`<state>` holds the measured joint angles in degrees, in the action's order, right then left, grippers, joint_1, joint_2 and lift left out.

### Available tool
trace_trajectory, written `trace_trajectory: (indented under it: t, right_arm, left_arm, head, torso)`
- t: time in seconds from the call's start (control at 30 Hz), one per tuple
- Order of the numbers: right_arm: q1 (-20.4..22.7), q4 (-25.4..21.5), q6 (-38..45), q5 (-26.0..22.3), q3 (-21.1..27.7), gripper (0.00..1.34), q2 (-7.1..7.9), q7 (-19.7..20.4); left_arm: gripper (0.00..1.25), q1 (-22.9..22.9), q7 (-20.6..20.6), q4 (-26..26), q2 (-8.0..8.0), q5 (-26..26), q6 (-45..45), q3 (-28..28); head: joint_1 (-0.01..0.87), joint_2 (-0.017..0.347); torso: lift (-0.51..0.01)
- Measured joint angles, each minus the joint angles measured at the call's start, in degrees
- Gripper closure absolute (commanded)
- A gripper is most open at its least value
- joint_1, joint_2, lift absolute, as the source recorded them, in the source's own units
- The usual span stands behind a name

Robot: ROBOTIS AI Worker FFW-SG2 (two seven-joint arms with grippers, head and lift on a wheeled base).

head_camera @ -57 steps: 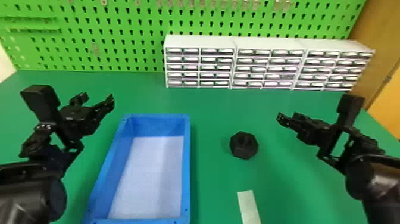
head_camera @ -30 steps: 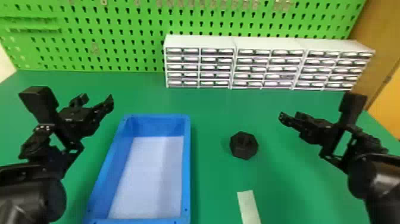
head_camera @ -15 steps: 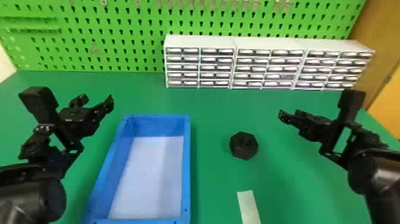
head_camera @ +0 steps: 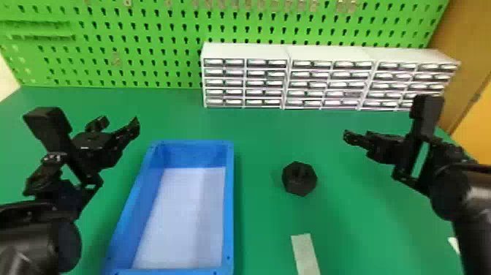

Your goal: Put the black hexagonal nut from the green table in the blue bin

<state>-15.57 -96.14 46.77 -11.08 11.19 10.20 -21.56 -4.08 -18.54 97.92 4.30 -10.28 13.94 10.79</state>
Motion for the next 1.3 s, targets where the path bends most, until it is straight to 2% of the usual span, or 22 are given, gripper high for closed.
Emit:
trace_trajectory:
  t: [0.33, 0.7, 0.9, 1.3]
  right_arm:
    - [-2.0, -2.2, 7.8, -2.5, -2.9, 0.53, 1.09, 6.3]
    - [-4.5, -2.4, 13.2, -4.1, -5.8, 0.53, 1.49, 10.2]
    - [-6.7, -2.4, 17.3, -4.1, -7.7, 0.53, 1.44, 12.9]
    - [-10.7, -2.5, 25.0, -3.6, -11.4, 0.53, 0.32, 18.5]
  left_arm:
    - [0.45, 0.0, 0.0, -0.1, 0.00, -0.3, 0.0, 0.0]
    - [0.45, 0.0, 0.0, -0.3, 0.00, -0.5, 0.0, -0.1]
    - [0.45, 0.0, 0.0, -0.4, 0.00, -0.6, 0.0, -0.2]
    - [0.47, 0.0, 0.0, -0.5, 0.00, -0.8, 0.0, -0.3]
  head:
    - [0.692, 0.009]
    - [0.692, 0.009]
    - [0.692, 0.009]
    - [0.692, 0.009]
  torso:
    - [-0.097]
    - [-0.097]
    - [-0.097]
    - [-0.097]
